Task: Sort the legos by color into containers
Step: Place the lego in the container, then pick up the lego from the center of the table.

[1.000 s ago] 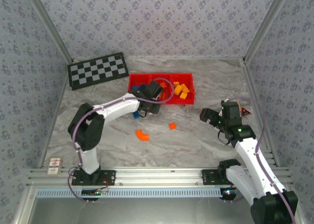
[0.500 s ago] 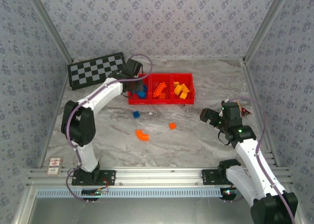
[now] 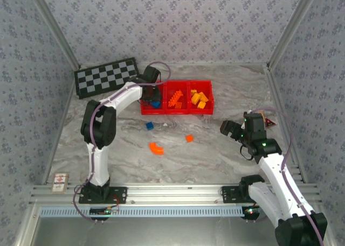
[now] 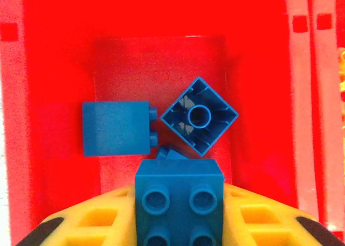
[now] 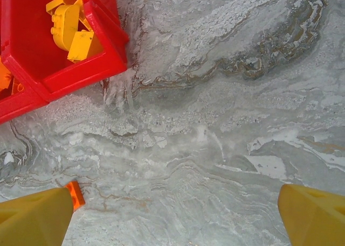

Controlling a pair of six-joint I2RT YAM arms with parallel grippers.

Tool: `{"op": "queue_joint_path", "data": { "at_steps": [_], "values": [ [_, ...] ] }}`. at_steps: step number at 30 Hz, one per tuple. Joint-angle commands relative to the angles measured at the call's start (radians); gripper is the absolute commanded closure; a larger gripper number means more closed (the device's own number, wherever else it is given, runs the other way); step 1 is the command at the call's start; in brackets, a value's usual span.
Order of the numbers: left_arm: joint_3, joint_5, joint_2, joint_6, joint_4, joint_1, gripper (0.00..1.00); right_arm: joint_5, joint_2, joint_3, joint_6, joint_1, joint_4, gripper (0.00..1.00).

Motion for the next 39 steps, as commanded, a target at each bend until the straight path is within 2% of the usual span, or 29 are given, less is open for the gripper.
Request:
{"op": "queue_joint_path", "data": {
  "at_steps": [1, 13, 23, 27, 33, 39],
  "values": [
    [0.014, 0.037, 0.009, -0.016, 0.021, 0.005, 0.61, 0.005, -0.009, -0.005, -0.007, -0.007, -0.021, 0.0],
    [-0.031, 0.039, -0.084, 0.013, 0.062, 0.004, 0.46, 0.009, -0.007, 0.002, -0.007, -0.009, -0.015, 0.0],
    [-0.299, -0.051, -0.368, -0.001, 0.105, -0.031, 0.15, 0.002, 0.01, -0.002, -0.008, -0.008, 0.0, 0.0],
    [-0.414, -0.096, -0.454, -0.059, 0.091, -0.066, 0.06, -0.009, 0.024, -0.008, -0.006, -0.006, 0.018, 0.0],
    [-0.542, -0.14, -0.499, -0.186, 0.079, -0.126, 0.04, -0.015, 0.035, -0.016, 0.003, -0.002, 0.038, 0.0],
    [-0.621, -0.176, -0.466, -0.367, 0.116, -0.132, 0.04, -0.018, 0.034, -0.027, 0.007, 0.006, 0.04, 0.0]
  ]
}}
